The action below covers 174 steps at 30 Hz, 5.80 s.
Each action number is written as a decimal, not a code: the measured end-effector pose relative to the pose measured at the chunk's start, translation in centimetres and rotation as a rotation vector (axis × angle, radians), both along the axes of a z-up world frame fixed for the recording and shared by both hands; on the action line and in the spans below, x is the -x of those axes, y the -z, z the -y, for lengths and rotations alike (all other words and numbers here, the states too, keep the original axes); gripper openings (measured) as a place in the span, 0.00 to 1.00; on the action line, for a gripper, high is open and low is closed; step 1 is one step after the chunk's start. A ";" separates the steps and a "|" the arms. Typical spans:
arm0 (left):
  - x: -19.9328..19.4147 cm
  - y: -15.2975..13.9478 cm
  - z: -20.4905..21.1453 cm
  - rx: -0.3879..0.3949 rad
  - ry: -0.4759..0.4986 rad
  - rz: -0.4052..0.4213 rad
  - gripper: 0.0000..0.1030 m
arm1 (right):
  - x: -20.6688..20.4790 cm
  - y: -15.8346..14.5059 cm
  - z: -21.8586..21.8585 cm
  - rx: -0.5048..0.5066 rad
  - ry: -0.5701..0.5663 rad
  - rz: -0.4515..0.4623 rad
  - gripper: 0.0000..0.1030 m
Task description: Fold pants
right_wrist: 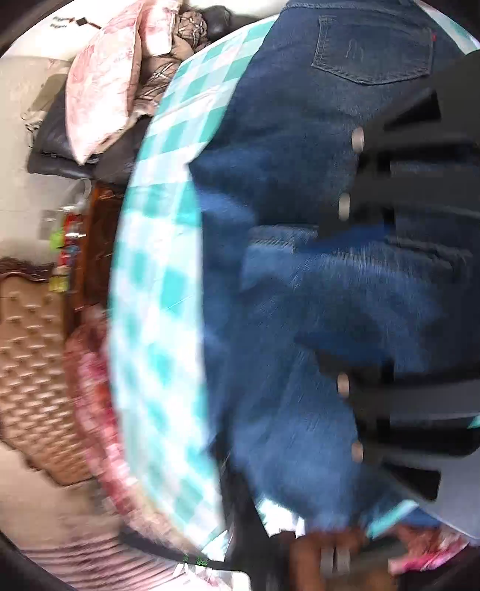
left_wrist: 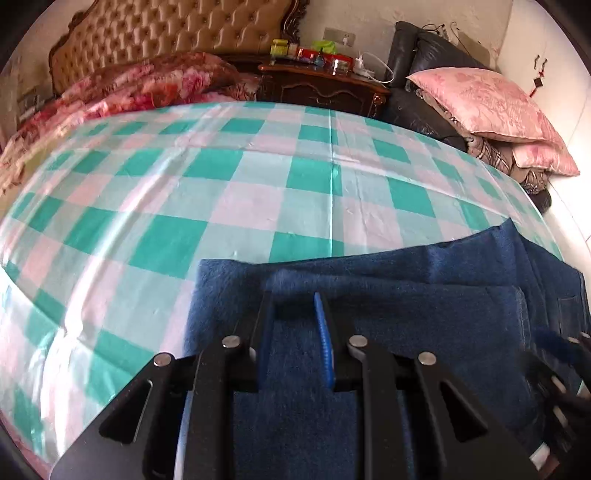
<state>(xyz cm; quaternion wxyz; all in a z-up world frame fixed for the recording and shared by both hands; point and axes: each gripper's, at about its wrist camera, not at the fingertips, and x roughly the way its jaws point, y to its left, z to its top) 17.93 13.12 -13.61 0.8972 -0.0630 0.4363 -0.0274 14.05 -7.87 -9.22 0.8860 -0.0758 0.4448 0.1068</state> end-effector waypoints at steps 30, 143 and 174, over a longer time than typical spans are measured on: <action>11.7 0.6 0.3 -0.106 0.012 0.006 0.23 | 0.6 -1.5 -2.0 -0.044 -0.064 0.001 0.07; 17.2 2.9 -11.5 0.712 -0.135 0.011 0.13 | -2.4 -1.1 -4.3 0.251 0.015 0.035 0.22; 17.8 -2.8 -4.4 0.312 -0.197 0.111 0.63 | -3.2 -1.8 -22.4 0.180 -0.412 -0.398 0.09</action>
